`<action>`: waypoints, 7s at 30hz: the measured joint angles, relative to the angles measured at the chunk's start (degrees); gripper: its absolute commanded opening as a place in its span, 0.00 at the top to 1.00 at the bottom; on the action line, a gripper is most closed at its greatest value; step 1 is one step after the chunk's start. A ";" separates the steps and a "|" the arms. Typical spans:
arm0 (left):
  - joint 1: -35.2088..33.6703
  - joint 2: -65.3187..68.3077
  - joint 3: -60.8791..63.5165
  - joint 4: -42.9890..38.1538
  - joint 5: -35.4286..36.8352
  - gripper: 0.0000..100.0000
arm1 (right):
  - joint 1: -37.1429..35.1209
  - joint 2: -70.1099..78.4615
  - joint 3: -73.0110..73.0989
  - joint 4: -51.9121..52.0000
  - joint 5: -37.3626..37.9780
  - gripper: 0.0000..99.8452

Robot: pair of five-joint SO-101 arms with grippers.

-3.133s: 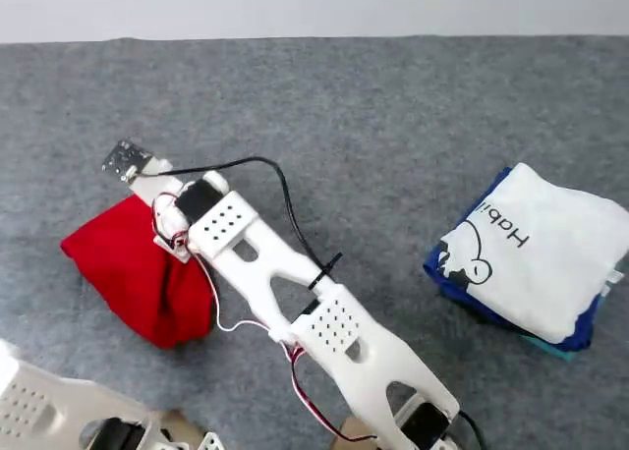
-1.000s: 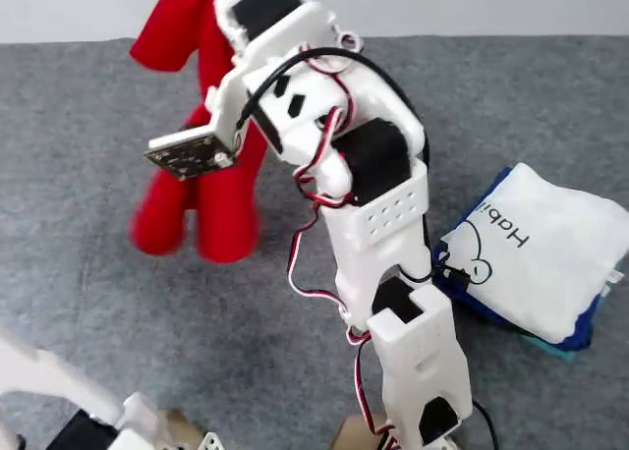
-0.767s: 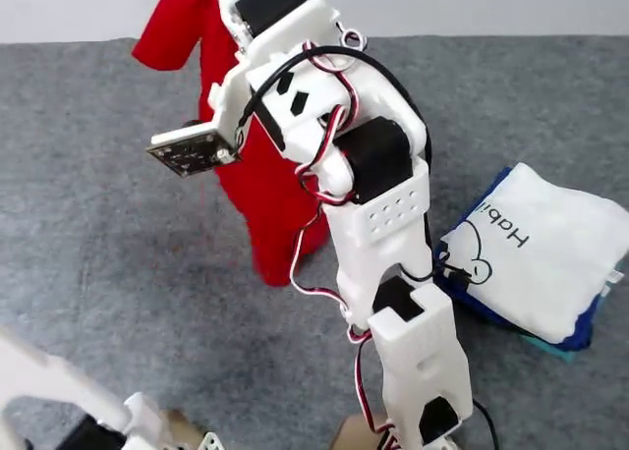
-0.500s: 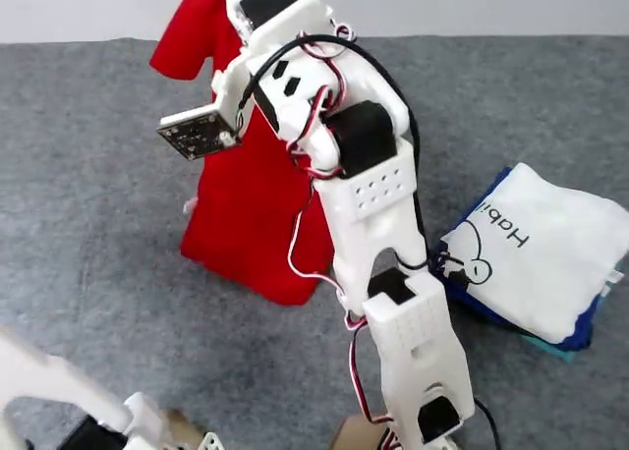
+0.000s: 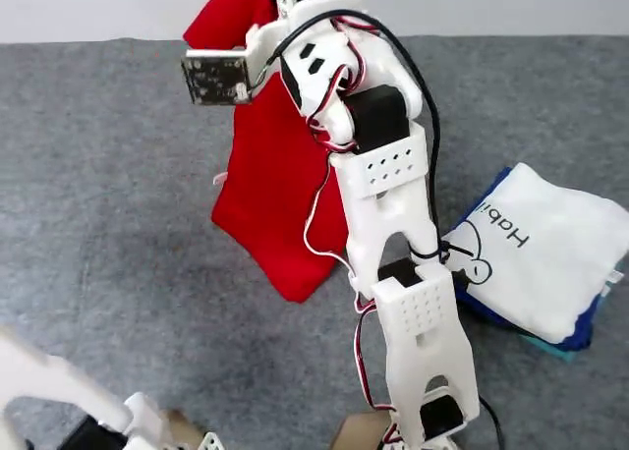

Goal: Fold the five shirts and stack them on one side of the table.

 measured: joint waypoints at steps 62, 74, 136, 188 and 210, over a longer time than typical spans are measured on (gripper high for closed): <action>54.51 48.97 5.10 -28.31 3.08 0.76 | 13.98 -1.23 0.00 35.69 -64.70 0.99; 56.44 66.99 -14.68 -19.43 2.99 0.81 | 13.98 -1.23 0.00 35.78 -64.70 0.99; 29.01 7.21 -17.58 -0.18 -8.09 1.00 | 13.45 -8.79 9.49 35.78 -62.07 0.99; 19.69 -13.19 52.40 -0.53 -38.07 1.00 | 2.46 -86.07 123.96 32.79 -61.63 0.78; 19.69 -13.19 52.57 -0.62 -38.42 1.00 | 1.93 -43.60 119.30 13.36 -70.86 0.78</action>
